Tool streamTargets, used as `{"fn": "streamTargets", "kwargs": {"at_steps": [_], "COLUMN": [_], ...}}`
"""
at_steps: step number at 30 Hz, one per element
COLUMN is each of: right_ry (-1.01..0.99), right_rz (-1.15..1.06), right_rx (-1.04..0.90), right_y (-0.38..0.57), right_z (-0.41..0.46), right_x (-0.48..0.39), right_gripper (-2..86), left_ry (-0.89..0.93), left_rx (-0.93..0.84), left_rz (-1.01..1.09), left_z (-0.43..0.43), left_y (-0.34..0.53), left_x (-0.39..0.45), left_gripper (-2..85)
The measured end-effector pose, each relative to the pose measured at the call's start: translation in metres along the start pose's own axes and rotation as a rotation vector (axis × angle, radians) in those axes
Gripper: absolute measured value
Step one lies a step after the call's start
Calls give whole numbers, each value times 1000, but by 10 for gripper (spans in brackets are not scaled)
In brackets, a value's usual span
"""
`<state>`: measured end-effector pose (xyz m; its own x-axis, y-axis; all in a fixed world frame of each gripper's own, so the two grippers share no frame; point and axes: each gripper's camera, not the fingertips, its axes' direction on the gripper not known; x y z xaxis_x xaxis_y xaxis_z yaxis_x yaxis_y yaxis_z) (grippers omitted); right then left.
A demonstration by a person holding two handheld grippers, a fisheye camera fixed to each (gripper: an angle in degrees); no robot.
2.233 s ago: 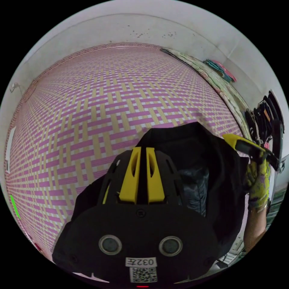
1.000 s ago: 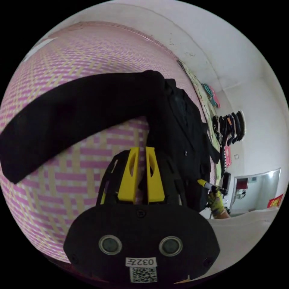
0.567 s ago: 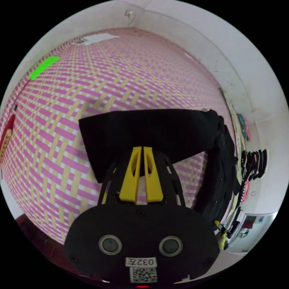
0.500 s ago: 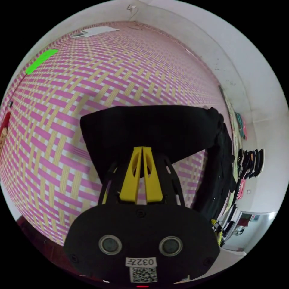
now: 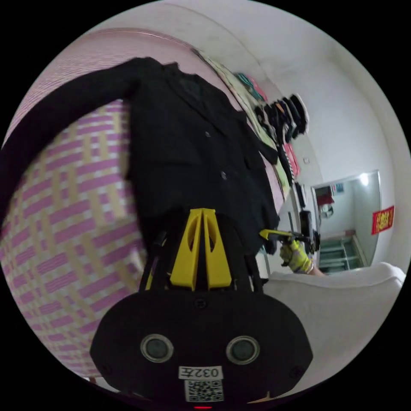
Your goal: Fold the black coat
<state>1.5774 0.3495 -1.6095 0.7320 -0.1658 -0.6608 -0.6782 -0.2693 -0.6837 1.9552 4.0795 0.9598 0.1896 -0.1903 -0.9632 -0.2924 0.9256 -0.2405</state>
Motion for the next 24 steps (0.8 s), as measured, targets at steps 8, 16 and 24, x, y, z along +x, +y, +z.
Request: {"fn": "streamTargets", "kwargs": {"at_steps": [8, 16, 24], "right_ry": [22, 187, 181], "right_rz": [29, 181, 168], "right_rx": [10, 294, 212], "right_y": [-4, 30, 7], "right_z": [-3, -103, -137], "right_x": [-26, -11, 64], "right_gripper": [20, 70, 92], "left_ry": [-25, 28, 11], "left_rx": [-274, -302, -265], "left_rz": [208, 249, 221], "left_z": [56, 42, 53], "left_y": [-54, -89, -155], "left_x": [50, 52, 101], "left_gripper": [-9, -9, -9]}}
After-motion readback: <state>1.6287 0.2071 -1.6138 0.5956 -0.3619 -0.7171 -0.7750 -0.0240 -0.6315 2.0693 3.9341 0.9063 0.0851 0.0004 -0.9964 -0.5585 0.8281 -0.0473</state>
